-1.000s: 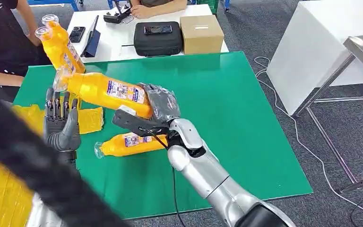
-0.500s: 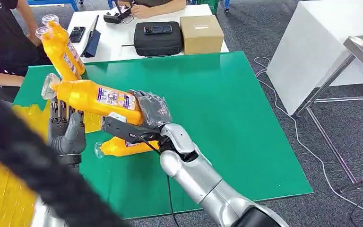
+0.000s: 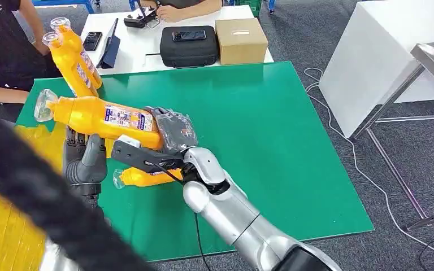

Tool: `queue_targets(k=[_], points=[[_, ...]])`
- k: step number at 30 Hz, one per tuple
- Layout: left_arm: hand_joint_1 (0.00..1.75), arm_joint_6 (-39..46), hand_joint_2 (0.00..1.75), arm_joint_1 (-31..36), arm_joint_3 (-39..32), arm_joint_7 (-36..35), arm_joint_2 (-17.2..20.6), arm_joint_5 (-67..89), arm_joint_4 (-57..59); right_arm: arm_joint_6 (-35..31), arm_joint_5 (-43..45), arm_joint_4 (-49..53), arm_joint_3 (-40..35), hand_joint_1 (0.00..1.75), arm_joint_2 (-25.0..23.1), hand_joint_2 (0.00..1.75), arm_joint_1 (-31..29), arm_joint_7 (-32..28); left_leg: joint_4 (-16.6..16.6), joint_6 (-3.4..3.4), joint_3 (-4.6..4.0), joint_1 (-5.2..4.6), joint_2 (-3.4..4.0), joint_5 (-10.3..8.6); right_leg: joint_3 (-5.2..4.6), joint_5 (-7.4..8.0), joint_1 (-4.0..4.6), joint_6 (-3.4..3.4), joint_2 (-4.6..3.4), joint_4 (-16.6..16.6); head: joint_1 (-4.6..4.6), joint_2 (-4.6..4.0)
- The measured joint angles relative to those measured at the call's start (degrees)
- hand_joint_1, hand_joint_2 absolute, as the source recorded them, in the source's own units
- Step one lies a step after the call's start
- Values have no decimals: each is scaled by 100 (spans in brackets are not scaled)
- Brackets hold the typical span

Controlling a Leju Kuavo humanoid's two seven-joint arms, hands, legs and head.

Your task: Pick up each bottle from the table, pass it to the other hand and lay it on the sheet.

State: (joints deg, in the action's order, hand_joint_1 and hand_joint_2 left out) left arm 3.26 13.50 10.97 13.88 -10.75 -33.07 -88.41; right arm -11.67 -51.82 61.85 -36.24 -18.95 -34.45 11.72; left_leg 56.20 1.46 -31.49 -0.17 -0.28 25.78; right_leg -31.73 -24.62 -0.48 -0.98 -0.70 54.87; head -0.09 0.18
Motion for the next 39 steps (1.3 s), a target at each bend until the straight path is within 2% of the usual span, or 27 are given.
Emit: queue_targets(k=[6, 16, 32, 33, 34, 39], points=[[0, 22, 175, 28, -2, 0, 0, -9, 33, -17, -37, -13, -33, 175, -15, 175, -3, 11, 0, 0, 0, 0, 0, 0, 0, 0, 0, 0, 0, 0, 0, 2], [0, 44, 175, 112, -201, 247, 74, -28, 271, -236, 114, -645, -686, 175, -225, 175, 32, 24, -1, 0, -1, 0, 0, 0, -1, 0, 1, 0, 0, 0, 0, 0], [3, -55, 175, -70, -350, 348, 122, 44, 271, -166, -39, -872, -824, 175, -269, 175, 105, -57, -1, 0, -1, 0, 1, 0, -2, 0, 0, 0, 0, 0, 0, 0], [145, -61, 175, -77, -361, 359, 125, 53, 271, -162, -48, -872, -833, 175, -269, 175, 120, -57, -1, 0, -1, 0, 1, 0, -1, 0, 0, 0, 0, 0, 0, 0], [175, -68, 175, -90, -378, 372, 125, 59, 271, -151, -57, -872, -844, 175, -271, 175, 138, -57, -1, 0, -1, 0, 1, 0, -2, 0, 0, 0, 0, 0, 0, 0], [175, -77, 175, -173, -452, 442, 122, 155, 264, -79, -6, -879, -951, 175, -271, 175, 218, -46, -1, 0, -2, 0, 2, 0, -3, 0, 1, 0, -1, 0, -2, 0]])
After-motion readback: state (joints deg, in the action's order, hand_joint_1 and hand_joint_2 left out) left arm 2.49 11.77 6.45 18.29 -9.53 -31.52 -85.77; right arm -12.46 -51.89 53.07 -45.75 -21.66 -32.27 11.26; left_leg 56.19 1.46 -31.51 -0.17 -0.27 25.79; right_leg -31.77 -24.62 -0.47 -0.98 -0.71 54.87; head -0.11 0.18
